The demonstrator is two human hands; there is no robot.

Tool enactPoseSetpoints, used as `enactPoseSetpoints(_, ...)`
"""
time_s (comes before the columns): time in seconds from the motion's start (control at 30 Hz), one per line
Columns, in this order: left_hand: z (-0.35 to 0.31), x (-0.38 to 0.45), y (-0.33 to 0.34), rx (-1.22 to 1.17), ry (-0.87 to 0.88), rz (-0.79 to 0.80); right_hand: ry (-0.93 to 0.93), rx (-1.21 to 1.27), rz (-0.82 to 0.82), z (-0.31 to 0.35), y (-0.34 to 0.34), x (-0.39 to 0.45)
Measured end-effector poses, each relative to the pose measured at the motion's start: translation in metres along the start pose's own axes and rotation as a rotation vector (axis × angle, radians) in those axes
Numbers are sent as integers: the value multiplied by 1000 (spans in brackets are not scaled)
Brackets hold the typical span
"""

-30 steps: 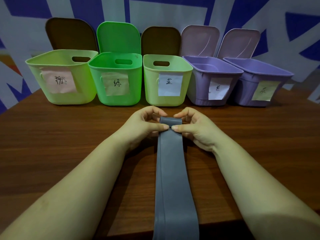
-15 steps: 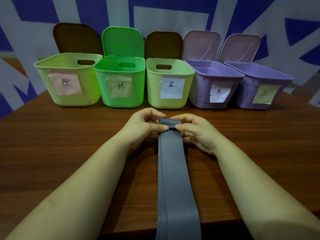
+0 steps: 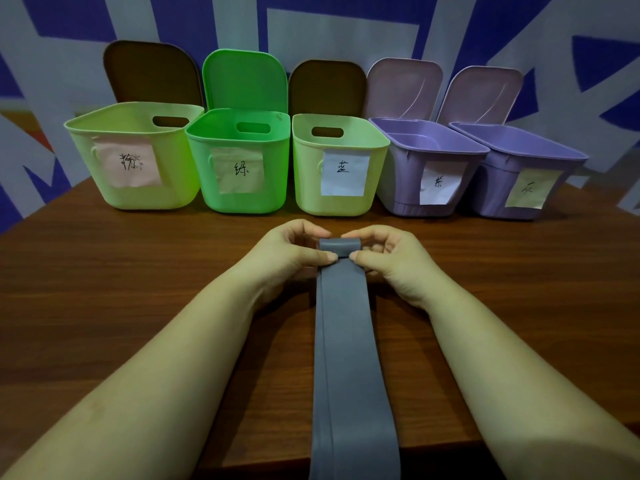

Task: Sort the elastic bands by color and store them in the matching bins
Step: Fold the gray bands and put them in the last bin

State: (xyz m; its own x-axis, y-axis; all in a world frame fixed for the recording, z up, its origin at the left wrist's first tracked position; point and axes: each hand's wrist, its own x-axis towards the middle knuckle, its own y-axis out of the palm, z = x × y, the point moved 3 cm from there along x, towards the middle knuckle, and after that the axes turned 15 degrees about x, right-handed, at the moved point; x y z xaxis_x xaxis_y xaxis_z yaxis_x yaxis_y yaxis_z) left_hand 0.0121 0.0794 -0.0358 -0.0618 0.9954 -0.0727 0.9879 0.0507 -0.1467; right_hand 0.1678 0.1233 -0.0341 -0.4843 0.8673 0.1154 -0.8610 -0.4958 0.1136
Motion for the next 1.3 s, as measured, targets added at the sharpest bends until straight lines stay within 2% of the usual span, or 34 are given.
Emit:
enactPoseSetpoints(0.1,1,0,1,-66,-52,-6,29,24,13,-1,1,1)
enactPoseSetpoints(0.4,1,0,0,41,-21,-97,178,223,0,-7,5,2)
enactPoseSetpoints(0.53,0,-1,-1,18,-30,-100,157,230,45,-5,5,1)
enactPoseSetpoints(0.73,1,1,-4,-209,-123,-77,138,149,61,-4,3,2)
enactPoseSetpoints(1.13,2,4,-11,-148,-115,-124,86,137,113,-1,8,-1)
enactPoseSetpoints(1.3,1,3,-10,-44,-51,-140,70,110,33,-3,8,1)
